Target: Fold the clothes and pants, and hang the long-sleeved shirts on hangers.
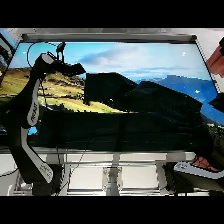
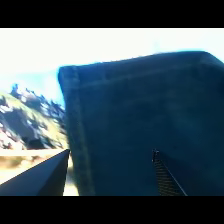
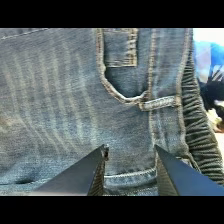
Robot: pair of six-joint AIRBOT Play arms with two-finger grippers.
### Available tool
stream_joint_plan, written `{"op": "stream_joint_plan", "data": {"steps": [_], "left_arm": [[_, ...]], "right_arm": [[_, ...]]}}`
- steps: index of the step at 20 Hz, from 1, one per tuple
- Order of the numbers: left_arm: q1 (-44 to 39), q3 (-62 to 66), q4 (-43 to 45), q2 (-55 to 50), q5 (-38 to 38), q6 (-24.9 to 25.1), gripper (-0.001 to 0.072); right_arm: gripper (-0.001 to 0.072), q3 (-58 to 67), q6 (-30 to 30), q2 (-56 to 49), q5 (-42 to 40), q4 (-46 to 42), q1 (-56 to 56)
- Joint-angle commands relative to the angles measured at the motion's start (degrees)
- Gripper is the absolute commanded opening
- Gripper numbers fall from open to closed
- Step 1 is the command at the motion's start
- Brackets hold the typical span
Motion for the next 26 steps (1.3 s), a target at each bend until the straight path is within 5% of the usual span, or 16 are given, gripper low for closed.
{"op": "stream_joint_plan", "data": {"steps": [1, 20, 26], "left_arm": [[-0.48, 1.92, 3.96, -3.63, 2.08, -3.39, 0.0605], [-3.67, 2.71, 3.54, -8.66, 2.12, -3.39, 0.0545], [-4.35, 2.71, 3.54, -8.68, 0.68, -3.32, 0.0400]], "right_arm": [[0.0342, 0.00, -0.15, 0.00, -1.14, 0.07, 2.27], [0.0341, 0.00, -0.13, 0.00, -1.49, 0.07, 4.81], [0.0341, 0.00, -0.13, 0.00, -1.44, 0.07, 4.81]]}}
